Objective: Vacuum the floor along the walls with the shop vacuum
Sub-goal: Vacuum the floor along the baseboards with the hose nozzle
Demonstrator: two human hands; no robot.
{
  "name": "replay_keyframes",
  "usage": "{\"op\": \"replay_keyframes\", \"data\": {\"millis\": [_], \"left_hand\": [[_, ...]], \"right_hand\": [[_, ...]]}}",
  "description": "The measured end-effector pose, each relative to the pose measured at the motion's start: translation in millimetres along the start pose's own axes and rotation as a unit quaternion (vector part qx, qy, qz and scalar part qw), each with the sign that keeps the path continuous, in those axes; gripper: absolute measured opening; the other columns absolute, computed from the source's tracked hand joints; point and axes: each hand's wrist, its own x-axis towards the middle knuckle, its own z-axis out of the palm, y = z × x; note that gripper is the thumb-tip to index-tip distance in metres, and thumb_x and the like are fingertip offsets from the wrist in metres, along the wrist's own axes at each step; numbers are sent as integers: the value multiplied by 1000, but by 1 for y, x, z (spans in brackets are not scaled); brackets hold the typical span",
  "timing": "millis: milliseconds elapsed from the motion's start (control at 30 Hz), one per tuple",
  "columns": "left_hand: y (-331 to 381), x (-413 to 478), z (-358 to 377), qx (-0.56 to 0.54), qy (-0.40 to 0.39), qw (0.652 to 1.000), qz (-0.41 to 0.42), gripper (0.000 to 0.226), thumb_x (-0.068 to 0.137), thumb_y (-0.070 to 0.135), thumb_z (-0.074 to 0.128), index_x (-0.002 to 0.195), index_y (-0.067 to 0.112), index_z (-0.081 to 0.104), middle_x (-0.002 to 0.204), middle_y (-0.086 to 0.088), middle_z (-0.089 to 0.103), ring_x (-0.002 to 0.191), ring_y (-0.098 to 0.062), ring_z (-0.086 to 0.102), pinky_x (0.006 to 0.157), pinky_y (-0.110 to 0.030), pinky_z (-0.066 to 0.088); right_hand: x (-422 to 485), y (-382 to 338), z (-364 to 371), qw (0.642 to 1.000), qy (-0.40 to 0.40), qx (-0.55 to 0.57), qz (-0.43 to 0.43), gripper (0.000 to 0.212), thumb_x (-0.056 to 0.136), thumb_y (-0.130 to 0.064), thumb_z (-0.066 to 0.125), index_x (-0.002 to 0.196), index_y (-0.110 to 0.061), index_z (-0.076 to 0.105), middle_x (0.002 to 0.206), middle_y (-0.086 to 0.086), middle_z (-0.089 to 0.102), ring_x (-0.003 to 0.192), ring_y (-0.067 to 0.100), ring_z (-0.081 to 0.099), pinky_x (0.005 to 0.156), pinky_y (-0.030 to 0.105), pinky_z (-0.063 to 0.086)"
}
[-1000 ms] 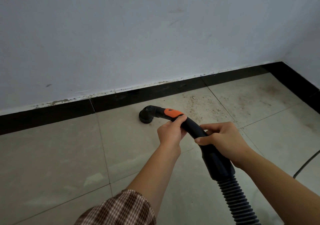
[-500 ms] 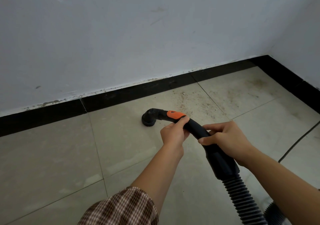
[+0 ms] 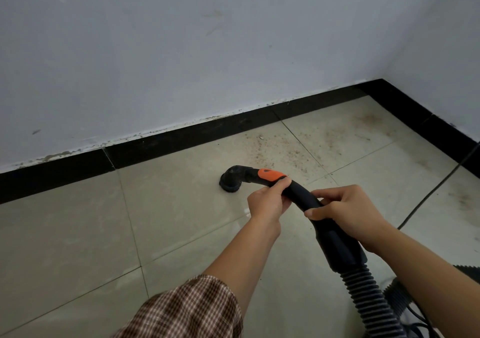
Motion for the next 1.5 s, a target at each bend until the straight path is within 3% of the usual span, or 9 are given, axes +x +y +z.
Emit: {"op": "replay_keyframes", "data": {"millis": [200,367,567,633,767,933,1033,1267,1500], "left_hand": [[-15,-4,10,18,-12,1000,-17,22,78,12,81,95,3,70,89,-10,76,76,-15,74,68,-22,59],[-28,-9,17,26,-21,999,-31,19,78,13,81,92,5,71,86,-8,76,73,-14,74,72,-23,59],[-42,-17,26,24,-16,999,-43,21,78,12,80,94,4,70,89,-10,76,77,-16,74,70,-22,58],[-47,-22,29,25,-13,998,-49,20,78,12,80,94,4,70,89,-11,76,79,-17,74,74,-24,59],[-58,-34,34,20,-12,997,-67,18,79,9,79,93,4,70,90,-12,75,81,-18,73,76,-26,59],[-72,-48,38,21,-11,996,-91,15,78,8,80,89,5,70,89,-12,75,78,-18,74,74,-25,59],[-78,-57,40,21,-14,995,-97,14,78,8,79,87,5,70,88,-12,75,75,-17,73,71,-24,58],[-90,-76,41,18,-6,994,-106,11,78,7,79,85,6,70,88,-11,75,78,-18,74,71,-24,58],[-87,-80,30,11,21,996,-81,10,79,9,79,85,7,72,88,-10,76,78,-17,74,68,-23,57]], "right_hand": [[-6,15,-13,1000,16,0,16,38,72,-3,79,106,-18,75,71,10,74,58,29,72,62,35,58],[-14,25,-21,999,27,-5,24,33,71,-5,79,98,-23,77,72,10,74,61,29,72,71,44,62],[-28,27,-32,998,31,0,52,43,71,-5,79,113,-17,72,72,8,75,59,28,72,58,30,57],[-33,29,-36,998,34,-7,58,43,72,-6,79,113,-17,72,72,7,75,60,26,73,62,31,58],[-47,35,-45,997,40,-13,71,37,70,-8,80,103,-24,75,74,6,76,63,25,73,69,35,59],[-65,41,-54,996,41,-19,74,29,69,-9,79,83,-34,78,73,4,76,63,23,73,58,25,56],[-73,47,-57,996,47,-7,77,33,68,-6,79,75,-38,79,72,6,75,63,24,72,60,28,58],[-87,59,-64,996,40,15,82,29,68,-1,78,86,-24,81,75,12,75,63,27,71,70,39,61],[-84,59,-55,997,18,26,75,30,69,1,77,88,-23,81,78,16,75,62,25,69,63,33,61]]}}
